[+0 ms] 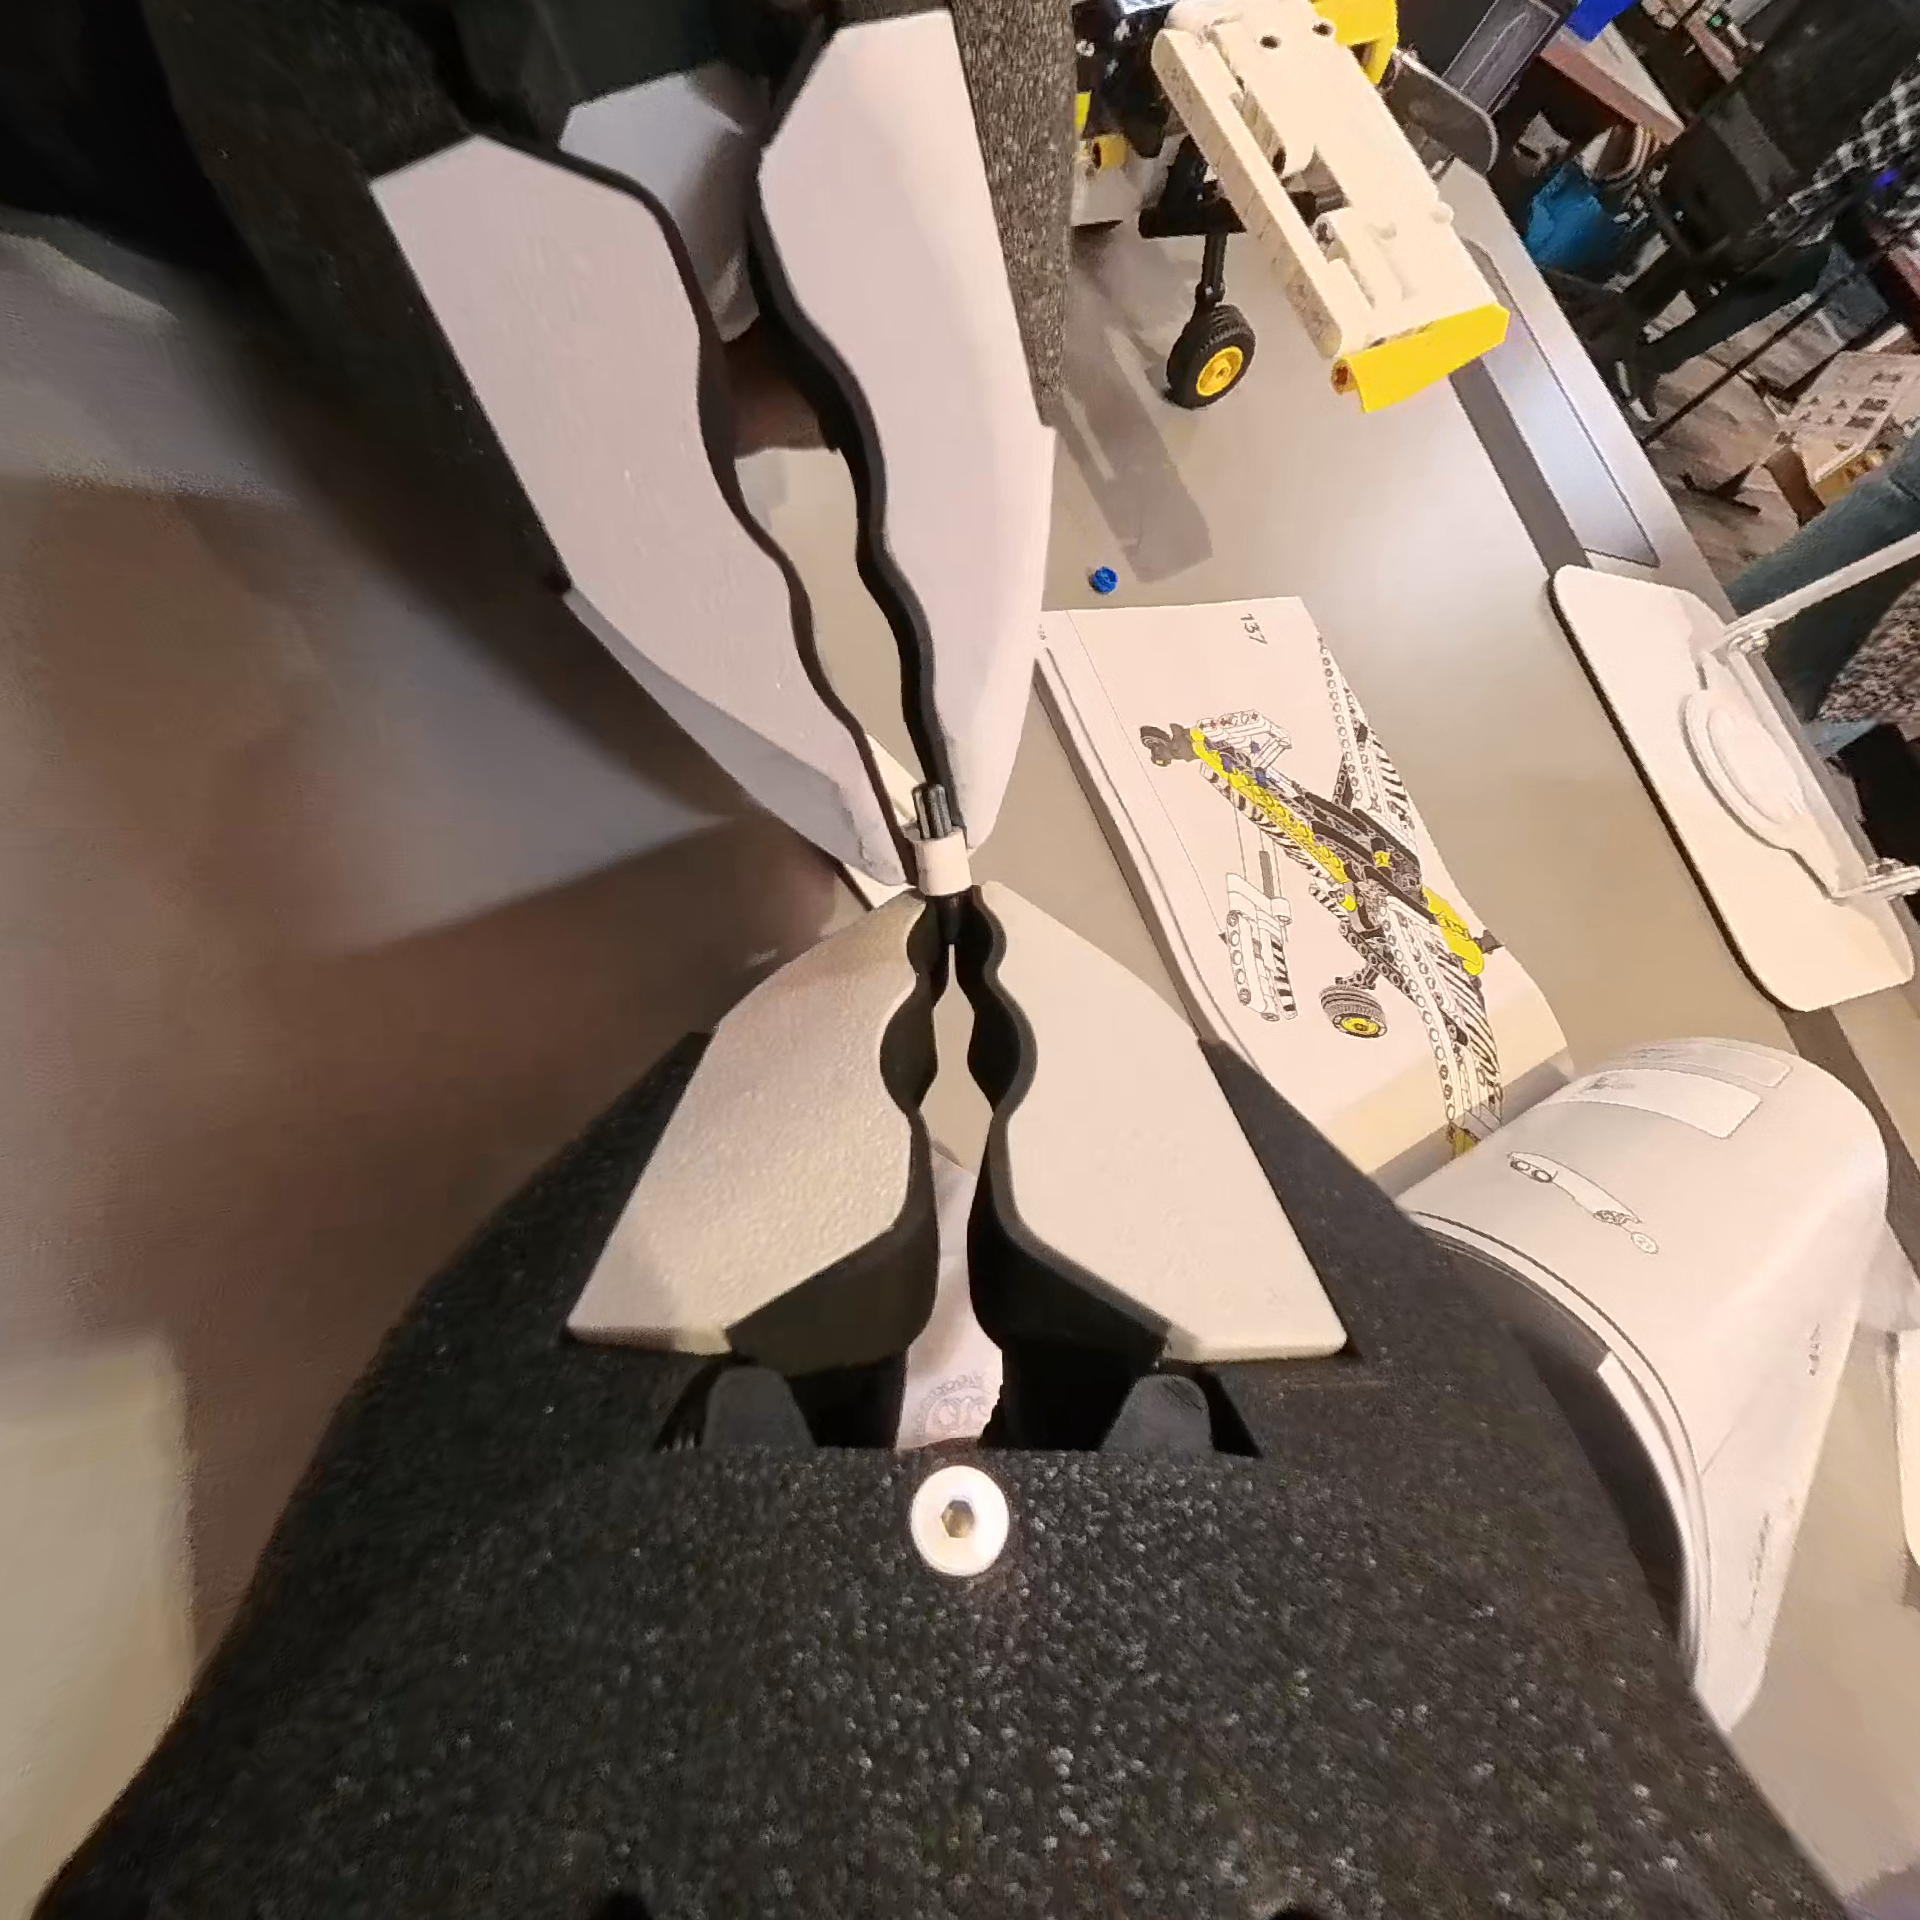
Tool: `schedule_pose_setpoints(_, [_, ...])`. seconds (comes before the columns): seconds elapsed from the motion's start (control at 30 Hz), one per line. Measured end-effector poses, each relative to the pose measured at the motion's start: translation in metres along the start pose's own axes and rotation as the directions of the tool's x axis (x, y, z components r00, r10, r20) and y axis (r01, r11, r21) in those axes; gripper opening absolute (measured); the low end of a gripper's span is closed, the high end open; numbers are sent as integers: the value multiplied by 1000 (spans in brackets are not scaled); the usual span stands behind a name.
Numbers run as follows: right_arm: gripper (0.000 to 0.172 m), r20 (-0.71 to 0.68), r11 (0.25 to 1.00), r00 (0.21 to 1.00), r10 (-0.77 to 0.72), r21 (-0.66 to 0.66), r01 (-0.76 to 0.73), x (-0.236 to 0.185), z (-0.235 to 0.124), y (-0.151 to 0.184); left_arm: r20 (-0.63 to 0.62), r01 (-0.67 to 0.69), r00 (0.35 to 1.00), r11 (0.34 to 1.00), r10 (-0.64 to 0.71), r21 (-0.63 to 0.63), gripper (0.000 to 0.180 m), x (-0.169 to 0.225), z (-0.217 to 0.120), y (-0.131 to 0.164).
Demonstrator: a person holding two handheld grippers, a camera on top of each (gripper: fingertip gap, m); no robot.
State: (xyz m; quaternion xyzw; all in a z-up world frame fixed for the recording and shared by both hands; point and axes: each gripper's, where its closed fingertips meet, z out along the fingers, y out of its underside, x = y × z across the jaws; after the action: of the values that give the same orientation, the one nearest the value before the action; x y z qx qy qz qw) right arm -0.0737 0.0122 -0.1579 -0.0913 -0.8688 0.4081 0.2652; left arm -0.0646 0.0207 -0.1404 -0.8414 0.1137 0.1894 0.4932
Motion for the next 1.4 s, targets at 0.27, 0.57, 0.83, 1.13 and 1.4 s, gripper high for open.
schedule_pose_setpoints(0.27, [2,40,999,999,34,29,-35,-4,-1,-2,-79,81,994,996,-78,43,8,3,-1,-1])
schedule_pose_setpoints(0.57, [2,55,998,998,25,51,-28,-6,-3,-4,-202,227,957,971,-209,69,8,6,-6,-4])
schedule_pose_setpoints(0.83, [2,-14,989,989,144,27,-144,21,-6,12,-138,349,932,933,-335,87,0,-28,-23,7])
schedule_pose_setpoints(1.13, [3,114,872,883,456,143,-469,25,-4,-15,-224,547,828,829,-515,116,15,-23,-15,-1])
schedule_pose_setpoints(1.4, [3,165,835,851,499,172,-523,18,0,-30,-273,641,761,748,-589,171,15,-26,-15,-12])
